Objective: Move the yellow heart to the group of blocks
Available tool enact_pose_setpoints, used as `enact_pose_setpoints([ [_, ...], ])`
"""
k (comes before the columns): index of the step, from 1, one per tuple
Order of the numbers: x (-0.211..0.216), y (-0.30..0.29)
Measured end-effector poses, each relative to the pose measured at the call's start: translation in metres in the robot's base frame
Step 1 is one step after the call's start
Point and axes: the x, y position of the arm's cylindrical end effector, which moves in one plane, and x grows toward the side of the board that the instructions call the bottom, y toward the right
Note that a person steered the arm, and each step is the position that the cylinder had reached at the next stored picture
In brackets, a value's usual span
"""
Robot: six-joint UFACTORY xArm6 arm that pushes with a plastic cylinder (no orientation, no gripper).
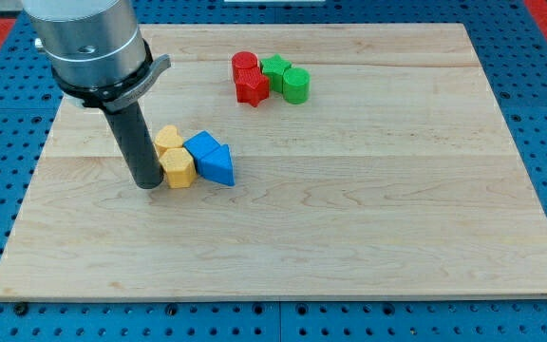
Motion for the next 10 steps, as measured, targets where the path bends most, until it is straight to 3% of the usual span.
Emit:
enact_pose_setpoints([
  [6,-0.098,0.010],
  [8,-0.101,0.048],
  [10,-0.155,0.042],
])
